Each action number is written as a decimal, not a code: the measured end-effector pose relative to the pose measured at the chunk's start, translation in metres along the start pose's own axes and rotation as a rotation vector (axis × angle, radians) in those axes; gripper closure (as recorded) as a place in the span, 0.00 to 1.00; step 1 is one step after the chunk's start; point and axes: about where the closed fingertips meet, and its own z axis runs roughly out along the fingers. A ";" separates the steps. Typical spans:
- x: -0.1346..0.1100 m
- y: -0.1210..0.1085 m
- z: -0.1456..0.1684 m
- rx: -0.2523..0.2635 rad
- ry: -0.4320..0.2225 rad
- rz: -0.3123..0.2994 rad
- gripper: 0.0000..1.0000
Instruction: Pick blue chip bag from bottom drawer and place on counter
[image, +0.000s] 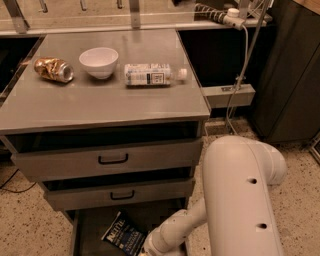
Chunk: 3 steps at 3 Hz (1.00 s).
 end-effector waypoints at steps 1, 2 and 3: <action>0.000 0.000 0.000 0.000 0.000 0.000 0.00; -0.012 -0.006 0.022 0.005 -0.047 0.021 0.00; -0.039 -0.023 0.043 0.049 -0.144 0.025 0.00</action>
Offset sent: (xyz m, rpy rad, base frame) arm 0.0172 0.0612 -0.0507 0.0975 -0.0409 -0.1125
